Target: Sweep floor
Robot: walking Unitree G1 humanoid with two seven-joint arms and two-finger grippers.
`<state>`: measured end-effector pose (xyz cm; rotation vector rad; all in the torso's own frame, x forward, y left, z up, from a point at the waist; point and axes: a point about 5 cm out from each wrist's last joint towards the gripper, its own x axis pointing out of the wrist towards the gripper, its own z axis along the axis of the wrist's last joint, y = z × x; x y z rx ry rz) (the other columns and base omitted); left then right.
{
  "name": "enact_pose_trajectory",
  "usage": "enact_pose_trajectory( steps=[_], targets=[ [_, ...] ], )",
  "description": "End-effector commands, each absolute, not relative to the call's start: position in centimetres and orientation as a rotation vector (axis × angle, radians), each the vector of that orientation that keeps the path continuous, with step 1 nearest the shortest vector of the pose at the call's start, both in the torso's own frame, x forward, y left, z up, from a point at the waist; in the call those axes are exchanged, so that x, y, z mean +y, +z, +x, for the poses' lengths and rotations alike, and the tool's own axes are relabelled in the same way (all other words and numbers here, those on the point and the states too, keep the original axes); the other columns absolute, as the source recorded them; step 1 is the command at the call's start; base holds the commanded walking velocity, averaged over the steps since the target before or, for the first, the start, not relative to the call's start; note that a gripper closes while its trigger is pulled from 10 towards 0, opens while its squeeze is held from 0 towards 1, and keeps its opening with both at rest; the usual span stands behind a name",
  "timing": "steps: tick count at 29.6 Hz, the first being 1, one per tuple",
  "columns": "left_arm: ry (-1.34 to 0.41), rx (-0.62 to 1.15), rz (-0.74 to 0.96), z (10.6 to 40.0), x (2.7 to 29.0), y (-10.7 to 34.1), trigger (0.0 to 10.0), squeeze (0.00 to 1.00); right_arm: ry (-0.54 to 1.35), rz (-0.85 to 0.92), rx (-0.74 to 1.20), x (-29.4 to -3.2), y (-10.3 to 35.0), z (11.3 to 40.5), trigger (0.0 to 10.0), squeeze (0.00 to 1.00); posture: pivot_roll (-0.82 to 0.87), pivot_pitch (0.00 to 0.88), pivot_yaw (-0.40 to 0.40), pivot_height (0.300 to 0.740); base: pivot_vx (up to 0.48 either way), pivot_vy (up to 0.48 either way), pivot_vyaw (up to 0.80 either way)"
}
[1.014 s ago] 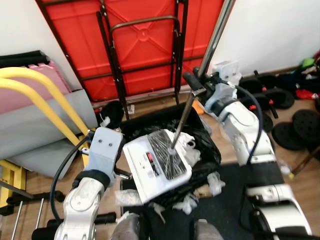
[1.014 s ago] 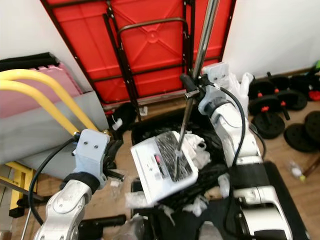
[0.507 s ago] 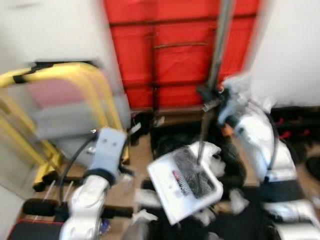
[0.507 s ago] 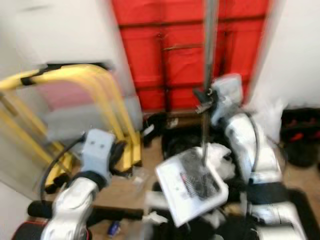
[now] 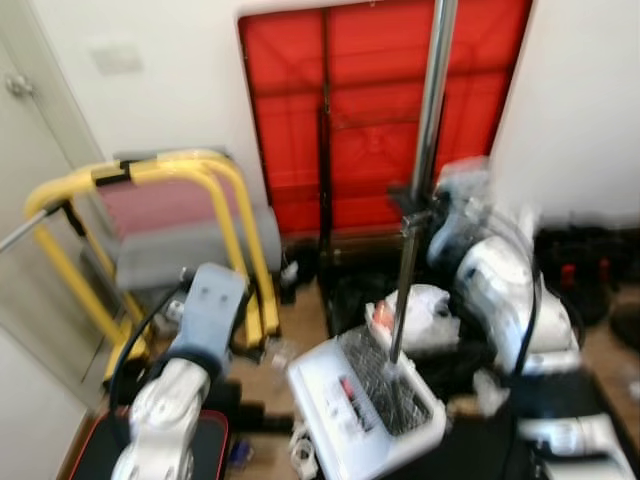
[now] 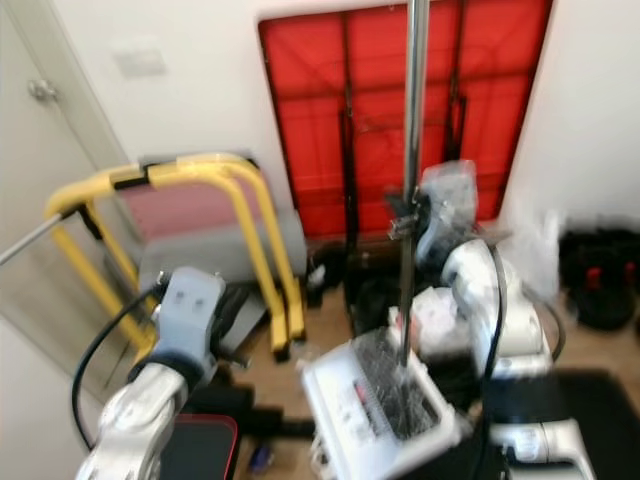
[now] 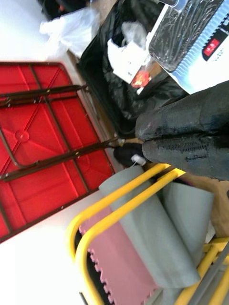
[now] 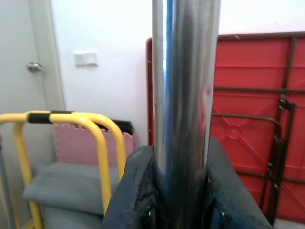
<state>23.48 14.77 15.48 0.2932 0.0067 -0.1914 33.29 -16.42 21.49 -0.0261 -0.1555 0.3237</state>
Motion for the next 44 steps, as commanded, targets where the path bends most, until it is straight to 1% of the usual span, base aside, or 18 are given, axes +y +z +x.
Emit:
enact_pose_trajectory(
  steps=[1,13,26,44],
  targets=[
    [-0.177,0.024,0.289,23.4,14.9,15.1,10.0,0.0,0.336,-0.017,-0.214,-16.0,22.8,33.2,10.0,0.0,-0.13,0.013,0.035,0.74,0.0,-0.405,0.0],
    [-0.185,0.019,0.279,23.4,14.8,14.9,10.0,0.0,0.279,-0.052,-0.156,-16.4,21.3,33.4,10.0,0.0,-0.12,0.01,0.031,0.74,0.0,-0.425,0.0],
    [-0.188,0.018,0.273,23.4,14.8,14.9,10.0,0.0,0.235,-0.087,-0.139,-16.7,20.7,33.6,10.0,0.0,-0.13,0.011,0.032,0.74,0.0,-0.4,0.0],
    [-0.153,0.01,0.266,23.7,15.0,14.9,10.0,0.0,0.218,-0.104,-0.122,-16.1,20.3,33.7,10.0,0.0,-0.13,0.013,0.025,0.74,0.0,0.0,0.0]
  ],
)
